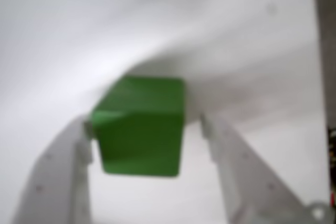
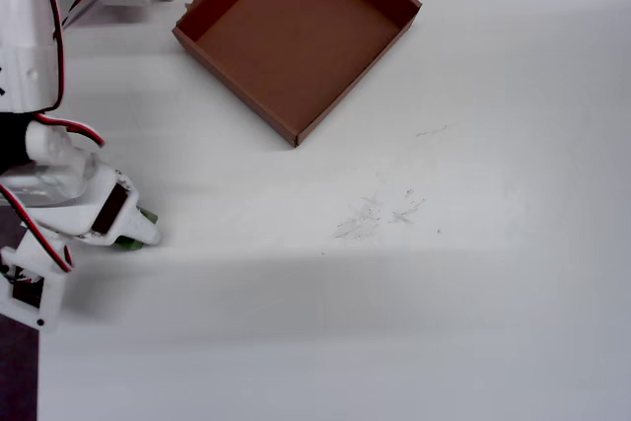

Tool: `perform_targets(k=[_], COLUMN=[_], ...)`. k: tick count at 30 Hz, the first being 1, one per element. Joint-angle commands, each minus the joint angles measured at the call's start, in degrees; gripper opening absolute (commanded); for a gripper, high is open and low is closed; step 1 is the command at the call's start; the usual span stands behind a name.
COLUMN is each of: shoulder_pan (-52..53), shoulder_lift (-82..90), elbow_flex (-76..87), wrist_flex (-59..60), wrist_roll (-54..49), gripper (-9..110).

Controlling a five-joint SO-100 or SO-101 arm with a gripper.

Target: Grasp a green cube and put it in a box.

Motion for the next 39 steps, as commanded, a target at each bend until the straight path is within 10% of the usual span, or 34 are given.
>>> perform_targets(k=[1,28,39], shoulder_pan=[0.4,-0.4,-2.4], shoulder_lift=[4.1,4.6,12.0], elbow_flex=[-0.9,-1.4,-8.6], wrist_flex=[-0.3,-1.3,15.9], wrist_roll=[0.6,2.3,1.6], gripper=[25,14,14])
